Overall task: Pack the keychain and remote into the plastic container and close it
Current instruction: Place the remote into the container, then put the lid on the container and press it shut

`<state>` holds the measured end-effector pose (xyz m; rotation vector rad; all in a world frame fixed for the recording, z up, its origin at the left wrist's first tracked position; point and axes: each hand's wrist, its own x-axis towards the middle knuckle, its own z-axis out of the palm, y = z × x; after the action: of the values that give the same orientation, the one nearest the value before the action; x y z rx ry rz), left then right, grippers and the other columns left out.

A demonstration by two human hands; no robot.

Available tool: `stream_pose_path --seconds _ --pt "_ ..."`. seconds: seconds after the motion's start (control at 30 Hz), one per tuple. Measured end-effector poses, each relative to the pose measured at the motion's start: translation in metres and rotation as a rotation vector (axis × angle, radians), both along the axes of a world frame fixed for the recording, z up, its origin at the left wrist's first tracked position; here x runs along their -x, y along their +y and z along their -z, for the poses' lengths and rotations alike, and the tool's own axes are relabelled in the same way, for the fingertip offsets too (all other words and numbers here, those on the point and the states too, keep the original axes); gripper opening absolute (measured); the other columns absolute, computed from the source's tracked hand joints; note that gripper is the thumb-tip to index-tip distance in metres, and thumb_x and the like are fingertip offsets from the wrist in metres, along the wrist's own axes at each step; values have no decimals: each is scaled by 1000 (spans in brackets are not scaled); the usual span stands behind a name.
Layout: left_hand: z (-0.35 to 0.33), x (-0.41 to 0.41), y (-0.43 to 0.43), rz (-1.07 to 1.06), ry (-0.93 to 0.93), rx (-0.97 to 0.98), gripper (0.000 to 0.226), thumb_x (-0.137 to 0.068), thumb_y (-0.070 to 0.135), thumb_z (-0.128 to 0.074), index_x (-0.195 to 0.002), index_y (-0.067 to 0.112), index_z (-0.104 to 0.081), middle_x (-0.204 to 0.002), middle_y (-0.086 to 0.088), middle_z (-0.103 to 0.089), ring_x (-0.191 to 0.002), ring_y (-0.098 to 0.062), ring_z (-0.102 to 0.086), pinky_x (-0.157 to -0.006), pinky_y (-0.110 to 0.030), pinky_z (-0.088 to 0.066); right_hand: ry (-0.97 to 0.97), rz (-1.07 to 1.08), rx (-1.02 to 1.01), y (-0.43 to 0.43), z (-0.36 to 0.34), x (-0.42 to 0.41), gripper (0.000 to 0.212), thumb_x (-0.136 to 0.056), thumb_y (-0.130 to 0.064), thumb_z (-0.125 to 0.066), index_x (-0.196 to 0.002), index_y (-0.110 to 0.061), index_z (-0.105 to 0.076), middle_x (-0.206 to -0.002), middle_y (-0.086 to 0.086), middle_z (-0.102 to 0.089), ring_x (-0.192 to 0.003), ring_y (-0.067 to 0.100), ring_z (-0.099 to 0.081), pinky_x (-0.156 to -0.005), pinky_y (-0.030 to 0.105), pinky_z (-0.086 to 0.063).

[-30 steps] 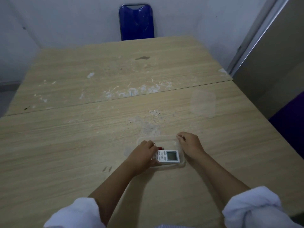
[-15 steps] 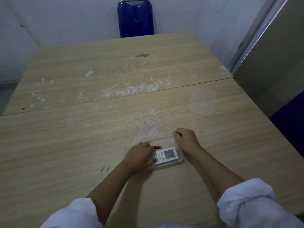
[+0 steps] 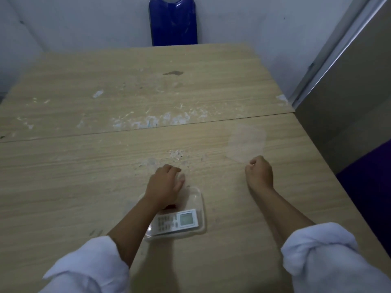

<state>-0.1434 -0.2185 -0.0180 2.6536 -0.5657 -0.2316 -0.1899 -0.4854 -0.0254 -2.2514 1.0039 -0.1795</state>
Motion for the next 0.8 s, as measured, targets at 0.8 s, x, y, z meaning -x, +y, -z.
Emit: stream_pose_path --seconds 0.8 --pt "-26 -4 15 -188 45 262 25 -88 21 -57 -110 10 -62 -110 -8 -60 -85 -19 -59 -79 -29 -45 -184 32 -187 14 -22 -26 15 -77 -4 -57 -87 -5 -68 -83 12 -68 -86 32 -65 -76 36 -51"
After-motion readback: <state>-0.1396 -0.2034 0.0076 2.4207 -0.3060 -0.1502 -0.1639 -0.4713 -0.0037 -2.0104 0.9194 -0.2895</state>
